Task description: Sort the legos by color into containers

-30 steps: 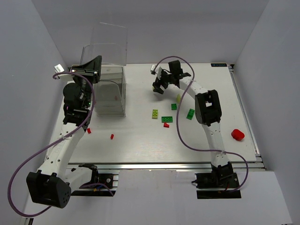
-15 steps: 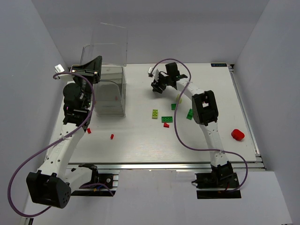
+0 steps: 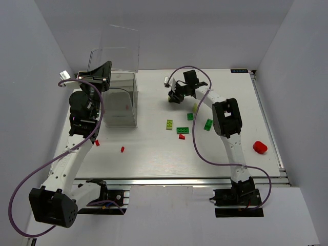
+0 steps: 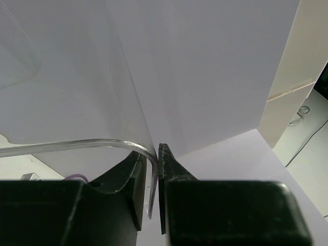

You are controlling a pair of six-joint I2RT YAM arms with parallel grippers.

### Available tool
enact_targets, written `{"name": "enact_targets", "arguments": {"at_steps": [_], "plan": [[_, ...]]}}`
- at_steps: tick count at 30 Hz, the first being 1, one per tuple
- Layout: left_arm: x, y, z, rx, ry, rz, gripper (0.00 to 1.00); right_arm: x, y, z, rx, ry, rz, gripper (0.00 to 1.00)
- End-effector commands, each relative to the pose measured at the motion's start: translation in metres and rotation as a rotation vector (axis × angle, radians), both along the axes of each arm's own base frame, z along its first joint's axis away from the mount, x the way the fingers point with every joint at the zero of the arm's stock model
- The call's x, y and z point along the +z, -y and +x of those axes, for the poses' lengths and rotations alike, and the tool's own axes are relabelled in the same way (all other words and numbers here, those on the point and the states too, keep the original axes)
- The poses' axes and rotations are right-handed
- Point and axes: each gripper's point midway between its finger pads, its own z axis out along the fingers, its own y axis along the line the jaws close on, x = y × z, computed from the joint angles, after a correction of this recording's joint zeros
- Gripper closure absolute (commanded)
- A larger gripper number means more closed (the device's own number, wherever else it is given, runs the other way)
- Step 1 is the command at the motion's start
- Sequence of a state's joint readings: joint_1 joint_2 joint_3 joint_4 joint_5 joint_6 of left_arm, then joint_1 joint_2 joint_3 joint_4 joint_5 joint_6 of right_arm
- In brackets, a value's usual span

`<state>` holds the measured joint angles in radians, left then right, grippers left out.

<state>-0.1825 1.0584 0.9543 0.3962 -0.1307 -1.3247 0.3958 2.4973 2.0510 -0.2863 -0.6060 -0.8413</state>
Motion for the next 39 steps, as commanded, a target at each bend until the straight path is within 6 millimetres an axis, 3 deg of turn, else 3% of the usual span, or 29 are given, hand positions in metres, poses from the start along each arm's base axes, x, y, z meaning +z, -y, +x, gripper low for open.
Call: {"name": "enact_targets", "arguments": {"at_steps": [1,5,6,8,9,14,16,17,20,27,31,39], "plan": [[0.003,-0.003,-0.002,0.004,0.017,-0.023,0.82,0.038,-0.007,-0.014,0.033,0.008,0.057,1.00],[0.004,-0.004,-0.003,0.004,0.021,-0.027,0.82,0.066,-0.012,-0.017,0.037,-0.007,0.125,1.00],[0.004,-0.004,-0.003,0.006,0.022,-0.028,0.82,0.085,-0.019,-0.021,0.060,0.006,0.162,1.00],[0.004,-0.004,-0.004,0.006,0.022,-0.028,0.82,0.105,-0.027,-0.029,0.069,-0.014,0.217,1.00],[0.005,-0.004,-0.004,0.006,0.024,-0.028,0.82,0.133,-0.035,-0.032,0.098,0.022,0.273,1.00],[0.003,-0.004,-0.005,0.003,0.022,-0.035,0.82,0.208,-0.079,-0.050,0.141,0.049,0.458,1.00],[0.004,-0.005,-0.007,0.005,0.026,-0.040,0.82,0.222,-0.093,-0.055,0.134,0.000,0.514,1.00],[0.002,-0.005,-0.007,0.006,0.023,-0.040,0.82,0.242,-0.104,-0.058,0.155,0.030,0.552,1.00],[0.003,-0.006,-0.009,0.008,0.025,-0.040,0.82,0.260,-0.129,-0.067,0.155,-0.012,0.634,1.00],[0.003,-0.008,-0.010,0.016,0.024,-0.045,0.82,0.263,-0.178,-0.087,0.122,-0.149,0.768,1.00],[0.005,-0.008,-0.011,0.018,0.029,-0.045,0.82,0.254,-0.193,-0.089,0.095,-0.197,0.784,1.00],[0.005,-0.008,-0.011,0.015,0.024,-0.043,0.82,0.239,-0.206,-0.083,0.007,-0.247,0.795,1.00]]}}
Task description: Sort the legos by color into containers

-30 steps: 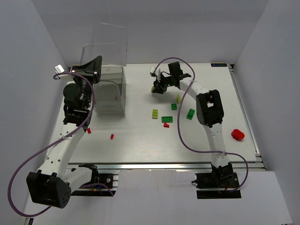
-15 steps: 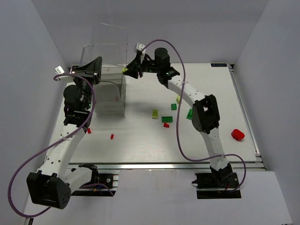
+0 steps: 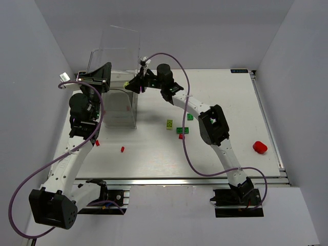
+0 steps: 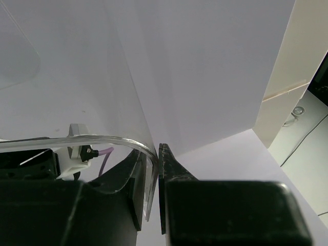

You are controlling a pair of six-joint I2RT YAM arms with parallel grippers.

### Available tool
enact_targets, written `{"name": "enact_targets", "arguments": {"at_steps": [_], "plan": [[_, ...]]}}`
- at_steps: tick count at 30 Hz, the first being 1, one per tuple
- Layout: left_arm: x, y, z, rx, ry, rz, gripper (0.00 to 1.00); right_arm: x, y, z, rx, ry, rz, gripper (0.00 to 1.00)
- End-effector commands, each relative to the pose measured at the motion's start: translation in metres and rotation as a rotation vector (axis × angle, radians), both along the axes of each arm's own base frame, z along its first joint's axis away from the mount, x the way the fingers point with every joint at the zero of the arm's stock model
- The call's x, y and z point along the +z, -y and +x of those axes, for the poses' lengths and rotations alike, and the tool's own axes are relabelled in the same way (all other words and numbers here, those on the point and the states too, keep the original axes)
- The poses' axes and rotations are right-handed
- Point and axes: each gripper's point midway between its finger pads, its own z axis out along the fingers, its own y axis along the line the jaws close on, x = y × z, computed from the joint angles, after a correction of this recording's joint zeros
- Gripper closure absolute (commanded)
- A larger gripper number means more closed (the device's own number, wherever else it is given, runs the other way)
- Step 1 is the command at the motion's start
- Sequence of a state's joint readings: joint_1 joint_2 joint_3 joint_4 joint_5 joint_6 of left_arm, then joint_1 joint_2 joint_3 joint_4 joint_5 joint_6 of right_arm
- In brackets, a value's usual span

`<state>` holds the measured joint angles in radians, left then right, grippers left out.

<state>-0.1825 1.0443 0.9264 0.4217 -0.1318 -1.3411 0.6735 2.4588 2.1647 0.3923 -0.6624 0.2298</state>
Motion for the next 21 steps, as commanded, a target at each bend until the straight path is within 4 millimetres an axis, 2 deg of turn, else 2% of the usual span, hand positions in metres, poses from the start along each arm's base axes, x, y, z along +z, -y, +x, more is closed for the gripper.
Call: {"name": "enact_targets", "arguments": {"at_steps": [1,2,6,9,14,17,21], "plan": [[0.007,-0.007,-0.008,0.019,0.013,-0.025,0.82,0.040,-0.006,0.004,-0.038,0.046,0.083,1.00],[0.008,-0.007,-0.009,0.019,0.015,-0.025,0.82,0.038,-0.007,0.004,-0.037,0.045,0.080,0.97],[0.008,-0.007,-0.009,0.019,0.015,-0.025,0.82,0.033,-0.014,-0.005,-0.014,0.055,0.070,0.70],[0.007,-0.008,-0.010,0.019,0.013,-0.025,0.82,0.030,-0.016,-0.007,-0.006,0.054,0.064,0.60],[0.006,-0.009,-0.012,0.022,0.012,-0.026,0.82,0.029,-0.014,-0.004,-0.016,0.055,0.065,0.53],[0.006,-0.009,-0.013,0.024,0.012,-0.026,0.82,0.040,-0.009,-0.004,-0.018,0.061,0.081,0.44],[0.005,-0.009,-0.014,0.025,0.011,-0.027,0.82,0.050,0.005,0.003,-0.041,0.050,0.104,0.44]]}}
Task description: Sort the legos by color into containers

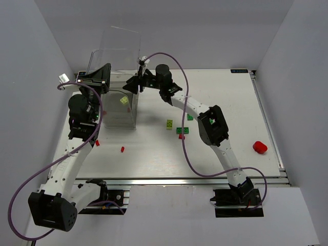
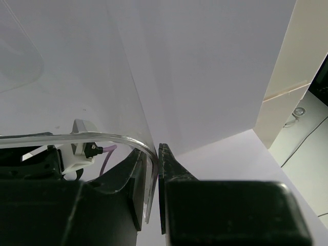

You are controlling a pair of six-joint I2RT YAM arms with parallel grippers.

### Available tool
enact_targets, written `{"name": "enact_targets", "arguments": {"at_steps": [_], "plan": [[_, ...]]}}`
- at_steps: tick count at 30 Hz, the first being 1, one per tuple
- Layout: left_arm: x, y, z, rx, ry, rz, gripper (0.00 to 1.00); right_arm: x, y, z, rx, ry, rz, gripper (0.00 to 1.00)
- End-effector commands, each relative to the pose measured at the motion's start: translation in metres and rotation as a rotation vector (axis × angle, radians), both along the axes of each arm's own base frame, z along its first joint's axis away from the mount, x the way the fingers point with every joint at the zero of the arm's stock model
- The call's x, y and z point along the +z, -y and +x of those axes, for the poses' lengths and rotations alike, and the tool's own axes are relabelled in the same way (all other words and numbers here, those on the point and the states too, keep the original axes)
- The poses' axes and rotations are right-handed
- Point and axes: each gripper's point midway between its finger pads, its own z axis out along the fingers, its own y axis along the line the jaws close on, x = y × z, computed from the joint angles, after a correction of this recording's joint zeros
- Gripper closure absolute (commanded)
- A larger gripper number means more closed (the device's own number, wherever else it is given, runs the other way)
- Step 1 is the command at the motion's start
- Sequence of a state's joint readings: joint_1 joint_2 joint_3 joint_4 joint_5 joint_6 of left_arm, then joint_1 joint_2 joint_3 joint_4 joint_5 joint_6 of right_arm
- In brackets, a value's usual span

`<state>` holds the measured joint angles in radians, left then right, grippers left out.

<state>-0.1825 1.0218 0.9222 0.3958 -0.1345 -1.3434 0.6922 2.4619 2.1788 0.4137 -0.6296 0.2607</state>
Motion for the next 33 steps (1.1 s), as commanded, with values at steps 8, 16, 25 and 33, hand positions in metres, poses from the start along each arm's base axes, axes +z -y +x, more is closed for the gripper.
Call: {"name": "enact_targets", "arguments": {"at_steps": [8,16,25,33], "plan": [[0.006,-0.009,-0.010,0.024,0.023,-0.034,0.82,0.057,0.060,0.011,-0.036,0.066,0.101,0.60],[0.002,-0.007,-0.007,0.015,0.029,-0.044,0.82,0.019,0.135,-0.068,0.375,0.283,-0.030,0.54],[-0.009,-0.007,-0.005,0.011,0.014,-0.051,0.81,-0.074,0.170,-0.058,0.282,0.330,-0.491,0.16],[-0.012,-0.007,-0.005,0.008,0.014,-0.058,0.81,-0.115,0.200,-0.064,0.278,0.271,-0.679,0.11]]}}
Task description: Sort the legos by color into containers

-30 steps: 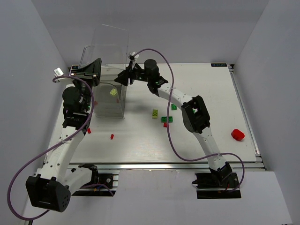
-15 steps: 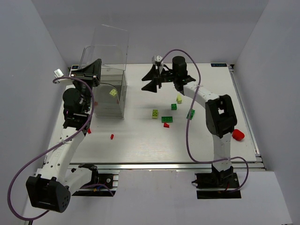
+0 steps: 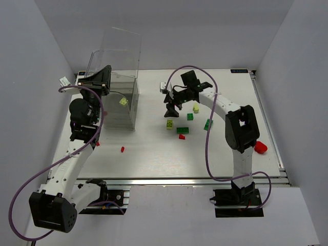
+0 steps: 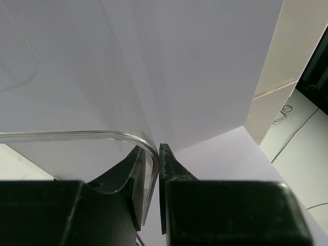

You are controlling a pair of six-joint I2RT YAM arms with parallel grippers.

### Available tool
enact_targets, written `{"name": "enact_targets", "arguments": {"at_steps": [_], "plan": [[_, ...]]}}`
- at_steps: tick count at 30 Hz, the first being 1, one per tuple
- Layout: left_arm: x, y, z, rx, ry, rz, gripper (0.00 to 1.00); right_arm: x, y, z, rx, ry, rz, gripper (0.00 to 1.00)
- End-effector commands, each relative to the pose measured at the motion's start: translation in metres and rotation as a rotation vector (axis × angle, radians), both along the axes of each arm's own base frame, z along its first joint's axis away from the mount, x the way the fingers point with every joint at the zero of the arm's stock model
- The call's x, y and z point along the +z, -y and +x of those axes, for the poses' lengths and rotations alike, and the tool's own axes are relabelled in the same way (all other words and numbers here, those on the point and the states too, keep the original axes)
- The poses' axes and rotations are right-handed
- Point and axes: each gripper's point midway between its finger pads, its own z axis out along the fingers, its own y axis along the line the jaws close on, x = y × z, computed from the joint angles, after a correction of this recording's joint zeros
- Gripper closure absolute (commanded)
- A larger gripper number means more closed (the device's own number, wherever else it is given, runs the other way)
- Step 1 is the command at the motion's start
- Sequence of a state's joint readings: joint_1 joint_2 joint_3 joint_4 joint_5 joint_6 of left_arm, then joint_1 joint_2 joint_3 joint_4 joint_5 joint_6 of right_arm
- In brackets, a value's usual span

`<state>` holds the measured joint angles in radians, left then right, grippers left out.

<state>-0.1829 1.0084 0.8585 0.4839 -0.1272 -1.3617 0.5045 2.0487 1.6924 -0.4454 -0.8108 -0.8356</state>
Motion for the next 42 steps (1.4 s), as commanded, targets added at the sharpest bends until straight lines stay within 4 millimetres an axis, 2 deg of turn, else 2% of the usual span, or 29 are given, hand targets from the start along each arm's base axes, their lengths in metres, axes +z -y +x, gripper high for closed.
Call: {"name": "enact_targets", "arguments": {"at_steps": [1,2,7,13,26,33,36,39,40,42], "plan": [[-0.007,-0.007,0.000,0.022,-0.023,-0.037,0.81,-0.016,0.020,-0.008,0.035,0.028,-0.107,0.11],[-0.008,-0.007,0.000,0.020,-0.025,-0.038,0.81,-0.020,0.027,-0.014,0.043,0.006,-0.134,0.11],[-0.012,-0.007,0.000,0.019,-0.028,-0.041,0.81,-0.037,0.039,-0.031,0.078,-0.011,-0.195,0.11],[-0.018,-0.008,-0.001,0.019,-0.036,-0.048,0.81,-0.064,0.047,-0.024,-0.037,-0.012,-0.260,0.11],[-0.021,-0.006,0.002,0.014,-0.045,-0.048,0.81,-0.088,0.030,-0.011,-0.116,0.002,-0.305,0.11],[-0.022,-0.006,0.003,0.014,-0.048,-0.047,0.81,-0.100,0.018,-0.014,-0.113,0.001,-0.325,0.12],[-0.022,-0.006,0.004,0.015,-0.048,-0.049,0.81,-0.106,0.020,-0.013,-0.120,0.006,-0.347,0.18],[-0.022,-0.006,0.005,0.015,-0.048,-0.049,0.81,-0.107,0.021,-0.014,-0.105,0.019,-0.354,0.35],[-0.022,-0.006,0.005,0.015,-0.046,-0.048,0.81,-0.106,0.021,-0.013,-0.102,0.020,-0.352,0.46],[-0.023,-0.006,0.006,0.015,-0.049,-0.048,0.81,-0.104,0.022,-0.014,-0.087,0.027,-0.351,0.60]]}}
